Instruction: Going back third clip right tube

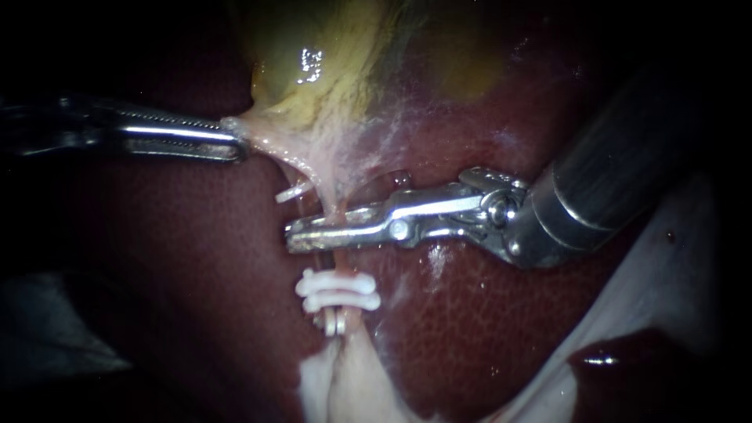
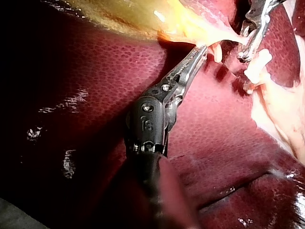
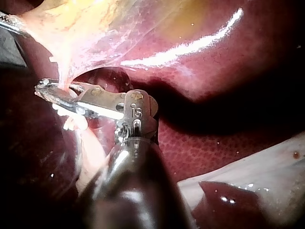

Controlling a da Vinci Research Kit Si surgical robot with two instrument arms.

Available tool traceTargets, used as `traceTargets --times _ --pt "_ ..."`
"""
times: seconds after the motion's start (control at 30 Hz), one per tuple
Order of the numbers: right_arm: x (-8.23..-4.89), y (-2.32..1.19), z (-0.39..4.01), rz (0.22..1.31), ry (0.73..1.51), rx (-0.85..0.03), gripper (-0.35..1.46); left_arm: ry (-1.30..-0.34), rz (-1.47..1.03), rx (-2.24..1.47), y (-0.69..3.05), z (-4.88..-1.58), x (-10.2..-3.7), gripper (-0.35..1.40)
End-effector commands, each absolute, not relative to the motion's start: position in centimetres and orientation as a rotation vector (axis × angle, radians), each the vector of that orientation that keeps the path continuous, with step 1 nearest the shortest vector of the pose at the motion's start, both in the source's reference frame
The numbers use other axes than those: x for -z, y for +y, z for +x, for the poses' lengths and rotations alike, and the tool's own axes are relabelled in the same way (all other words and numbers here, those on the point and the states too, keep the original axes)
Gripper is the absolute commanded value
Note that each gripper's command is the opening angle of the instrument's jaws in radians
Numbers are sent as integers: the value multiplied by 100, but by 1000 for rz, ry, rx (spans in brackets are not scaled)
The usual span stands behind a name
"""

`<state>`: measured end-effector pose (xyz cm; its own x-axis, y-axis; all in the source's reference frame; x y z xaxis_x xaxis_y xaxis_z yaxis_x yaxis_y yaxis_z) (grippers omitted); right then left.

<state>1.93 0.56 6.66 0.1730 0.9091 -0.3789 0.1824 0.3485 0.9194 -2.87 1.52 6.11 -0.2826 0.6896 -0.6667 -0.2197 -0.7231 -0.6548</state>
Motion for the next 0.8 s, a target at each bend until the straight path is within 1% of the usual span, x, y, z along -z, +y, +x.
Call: traceTargets --times 0.03,0.1,0.13,0.2,0.33,0.43,0.5,0.63,0.73,0.8 --pt "-668 55 193 1110 1326 -682 -32 -601 -1385 -2044 152 -287 -611 -35" --pt "-671 55 195 1065 1349 -646 4 -601 -1385 -2044 152 -287 -611 -35" --pt "-674 54 197 1053 1347 -655 24 -601 -1385 -2044 152 -287 -611 -35" --pt "-681 54 199 1025 1323 -659 38 -601 -1385 -2044 152 -287 -611 -35" --pt "-693 55 198 951 1265 -662 47 -601 -1385 -2044 152 -287 -611 -35" --pt "-700 56 194 905 1236 -691 49 -601 -1385 -2044 152 -287 -611 -35" --pt "-703 57 191 887 1227 -688 49 -601 -1385 -2044 152 -287 -611 -35" --pt "-702 55 180 849 1208 -652 49 -601 -1386 -2044 152 -287 -611 -35" --pt "-697 53 170 812 1217 -633 49 -601 -1386 -2044 152 -287 -611 -35" --pt "-691 51 162 758 1235 -592 49 -601 -1386 -2044 152 -287 -611 -35"
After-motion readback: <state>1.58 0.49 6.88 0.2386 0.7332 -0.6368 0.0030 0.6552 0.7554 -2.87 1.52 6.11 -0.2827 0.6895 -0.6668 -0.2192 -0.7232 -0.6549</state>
